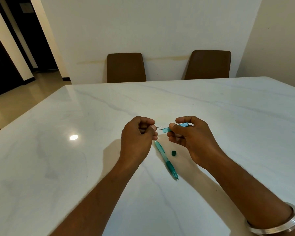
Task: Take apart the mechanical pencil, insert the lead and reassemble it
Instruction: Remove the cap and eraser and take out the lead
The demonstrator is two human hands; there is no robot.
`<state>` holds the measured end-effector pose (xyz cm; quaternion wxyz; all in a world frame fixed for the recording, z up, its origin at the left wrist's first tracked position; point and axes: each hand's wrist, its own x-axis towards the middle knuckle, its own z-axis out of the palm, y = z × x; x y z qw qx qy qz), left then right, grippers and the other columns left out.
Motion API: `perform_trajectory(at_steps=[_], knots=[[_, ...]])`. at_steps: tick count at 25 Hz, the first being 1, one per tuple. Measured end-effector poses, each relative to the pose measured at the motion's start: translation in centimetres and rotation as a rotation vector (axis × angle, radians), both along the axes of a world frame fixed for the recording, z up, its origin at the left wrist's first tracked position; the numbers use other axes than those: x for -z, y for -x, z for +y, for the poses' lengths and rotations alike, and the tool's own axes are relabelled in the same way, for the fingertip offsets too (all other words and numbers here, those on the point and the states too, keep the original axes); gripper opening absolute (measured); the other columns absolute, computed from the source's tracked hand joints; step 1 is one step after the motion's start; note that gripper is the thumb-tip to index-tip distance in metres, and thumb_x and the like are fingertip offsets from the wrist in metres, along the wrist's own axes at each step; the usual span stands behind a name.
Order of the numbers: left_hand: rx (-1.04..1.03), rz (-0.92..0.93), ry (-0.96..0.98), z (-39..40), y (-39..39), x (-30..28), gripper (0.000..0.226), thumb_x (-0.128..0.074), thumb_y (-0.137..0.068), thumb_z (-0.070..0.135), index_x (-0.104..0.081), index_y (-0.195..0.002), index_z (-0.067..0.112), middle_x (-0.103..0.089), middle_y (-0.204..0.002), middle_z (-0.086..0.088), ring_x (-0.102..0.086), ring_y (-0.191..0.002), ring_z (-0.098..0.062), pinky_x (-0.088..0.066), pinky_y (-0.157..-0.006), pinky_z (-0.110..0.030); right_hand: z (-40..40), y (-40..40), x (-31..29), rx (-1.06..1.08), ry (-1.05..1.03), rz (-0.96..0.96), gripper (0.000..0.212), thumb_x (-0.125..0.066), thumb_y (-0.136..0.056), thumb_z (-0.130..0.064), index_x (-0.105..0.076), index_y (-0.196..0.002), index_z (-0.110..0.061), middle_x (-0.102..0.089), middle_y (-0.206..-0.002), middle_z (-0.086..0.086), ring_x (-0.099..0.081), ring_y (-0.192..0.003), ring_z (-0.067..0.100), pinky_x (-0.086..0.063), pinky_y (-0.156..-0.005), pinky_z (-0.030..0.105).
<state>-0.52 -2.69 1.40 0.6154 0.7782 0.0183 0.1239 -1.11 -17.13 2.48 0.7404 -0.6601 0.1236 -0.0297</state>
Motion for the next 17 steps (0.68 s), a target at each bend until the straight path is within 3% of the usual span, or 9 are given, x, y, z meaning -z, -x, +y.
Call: perform_trajectory(at_steps=[7, 14, 17], knots=[[0.039, -0.020, 0.025, 0.25, 0.01, -0.02, 0.011, -0.066, -0.087, 0.016, -0.063, -0.097, 0.019, -0.073, -0.093, -0.001, -0.072, -0.069, -0.016, -0.059, -0.071, -0.024, 0.18, 0.35, 0.31, -0.133, -0.136, 0.070, 0.016, -0.072, -0.080, 0.000, -0.064, -0.094, 0.002, -0.074, -0.089, 0.018, -0.076, -0.077, 0.028, -0.062, -0.076, 0.036], [0.124, -0.052, -0.040, 0.66, -0.18, -0.38, 0.017, -0.067, -0.085, 0.015, -0.063, -0.101, 0.018, -0.072, -0.091, -0.004, -0.072, -0.069, -0.013, -0.059, -0.073, -0.024, 0.39, 0.46, 0.00, -0.186, -0.030, 0.041, 0.022, -0.069, -0.085, -0.010, -0.069, -0.106, -0.014, -0.076, -0.096, 0.009, -0.075, -0.081, 0.023, -0.061, -0.077, 0.034], [0.151, -0.074, -0.079, 0.66, -0.22, -0.38, 0.015, -0.068, -0.085, 0.016, -0.062, -0.099, 0.021, -0.071, -0.089, -0.003, -0.071, -0.067, -0.011, -0.058, -0.069, -0.019, 0.57, 0.38, 0.07, -0.180, 0.010, 0.037, 0.016, -0.067, -0.087, -0.017, -0.072, -0.101, -0.010, -0.074, -0.098, 0.009, -0.072, -0.082, 0.022, -0.060, -0.073, 0.030]])
